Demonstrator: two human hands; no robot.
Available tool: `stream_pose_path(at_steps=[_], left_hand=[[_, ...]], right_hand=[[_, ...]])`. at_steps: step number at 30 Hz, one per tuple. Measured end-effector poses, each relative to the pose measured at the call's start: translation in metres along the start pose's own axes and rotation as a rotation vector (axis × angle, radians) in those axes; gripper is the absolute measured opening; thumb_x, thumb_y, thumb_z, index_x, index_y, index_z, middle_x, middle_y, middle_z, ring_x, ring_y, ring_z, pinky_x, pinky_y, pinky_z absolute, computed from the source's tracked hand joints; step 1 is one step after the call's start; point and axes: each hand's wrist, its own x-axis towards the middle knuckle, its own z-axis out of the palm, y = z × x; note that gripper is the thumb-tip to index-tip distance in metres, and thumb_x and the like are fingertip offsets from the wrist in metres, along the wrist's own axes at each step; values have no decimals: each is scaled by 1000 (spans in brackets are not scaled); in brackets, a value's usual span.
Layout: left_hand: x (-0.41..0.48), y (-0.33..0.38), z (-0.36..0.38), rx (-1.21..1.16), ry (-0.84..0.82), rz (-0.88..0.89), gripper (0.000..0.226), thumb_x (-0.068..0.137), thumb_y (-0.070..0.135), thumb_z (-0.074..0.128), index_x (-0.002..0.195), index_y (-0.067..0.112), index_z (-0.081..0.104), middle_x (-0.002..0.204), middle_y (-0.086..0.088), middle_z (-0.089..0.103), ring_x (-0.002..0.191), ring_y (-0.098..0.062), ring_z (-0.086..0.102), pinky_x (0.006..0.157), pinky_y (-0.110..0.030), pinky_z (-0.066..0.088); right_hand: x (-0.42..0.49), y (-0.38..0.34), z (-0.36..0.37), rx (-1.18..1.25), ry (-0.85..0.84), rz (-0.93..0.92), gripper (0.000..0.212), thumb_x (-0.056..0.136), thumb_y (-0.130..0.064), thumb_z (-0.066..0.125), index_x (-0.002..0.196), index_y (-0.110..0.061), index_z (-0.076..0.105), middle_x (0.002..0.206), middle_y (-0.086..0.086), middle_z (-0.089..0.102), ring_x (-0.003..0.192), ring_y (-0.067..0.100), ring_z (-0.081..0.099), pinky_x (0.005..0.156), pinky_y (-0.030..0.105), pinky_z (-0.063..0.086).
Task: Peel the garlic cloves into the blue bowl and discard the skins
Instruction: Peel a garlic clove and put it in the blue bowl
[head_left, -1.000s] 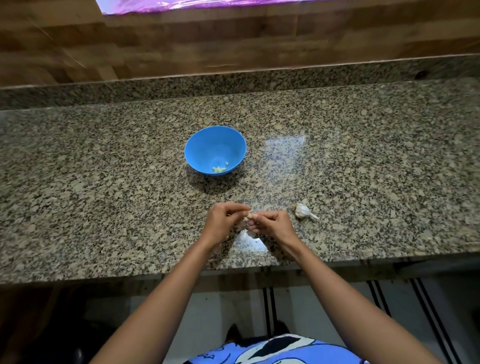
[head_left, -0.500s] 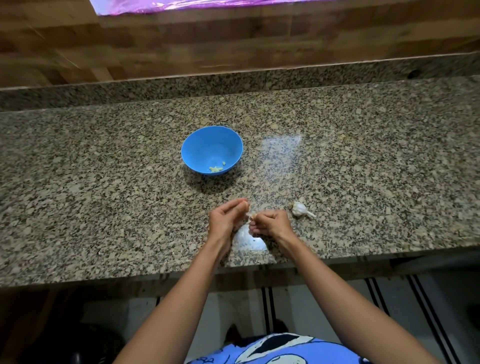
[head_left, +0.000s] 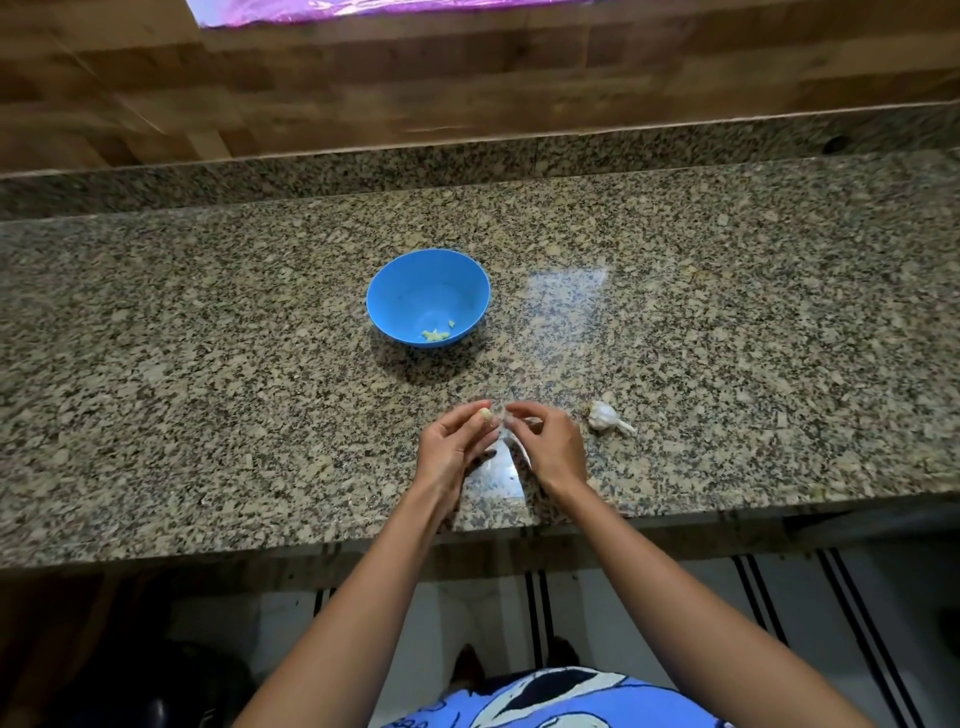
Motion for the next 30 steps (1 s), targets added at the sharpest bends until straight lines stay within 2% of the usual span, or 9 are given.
stream_pose_path(at_steps=[4, 12, 16, 21, 25, 28, 30], left_hand=[[-3, 2, 2, 67, -14, 57, 21, 88, 0, 59, 108, 0, 65, 104, -16, 70, 92, -24, 70, 74, -24, 58], [-5, 11, 6, 278, -39, 167, 20, 86, 0, 62, 105, 2, 67, 107, -12, 68, 78, -20, 71, 68, -26, 59], [-4, 13, 7, 338, -37, 190, 17, 86, 0, 63, 101, 4, 69, 105, -10, 68, 77, -18, 71, 65, -23, 58], [-4, 15, 7, 350, -49, 190, 14, 85, -2, 63, 95, 6, 70, 101, -9, 69, 77, -19, 71, 66, -24, 58], [-6, 16, 6, 357, -68, 191, 15, 85, -5, 62, 98, -1, 68, 90, -3, 70, 71, -17, 71, 64, -22, 58], [-6, 17, 5, 350, -90, 168, 17, 84, -6, 61, 100, -3, 67, 89, -5, 71, 69, -17, 71, 64, -22, 58], [-6, 19, 3, 336, -113, 149, 16, 84, -5, 62, 97, 0, 68, 91, -6, 72, 71, -18, 71, 66, -23, 58]], right_hand=[[1, -3, 2, 11, -24, -80, 19, 84, -28, 67, 101, -20, 72, 102, -4, 70, 96, 9, 63, 85, 33, 53], [2, -5, 0, 60, -70, -112, 27, 84, -32, 65, 105, -15, 70, 102, 1, 69, 94, 12, 62, 85, 37, 53], [4, -7, -3, 101, -102, -96, 26, 84, -31, 66, 104, -14, 71, 102, 1, 71, 92, 9, 65, 85, 35, 54], [6, -7, -7, 144, -152, -72, 22, 82, -31, 68, 99, -18, 73, 97, 1, 73, 89, 9, 67, 83, 40, 55], [5, -8, -9, 158, -156, -86, 14, 82, -25, 69, 93, -19, 74, 89, 0, 74, 82, 10, 68, 80, 42, 55], [3, -9, -11, 207, -170, -82, 7, 82, -21, 69, 86, -23, 74, 84, 0, 74, 81, 13, 69, 80, 43, 55], [2, -11, -12, 231, -163, -73, 8, 82, -17, 68, 87, -20, 74, 85, 2, 73, 81, 13, 68, 81, 41, 55]])
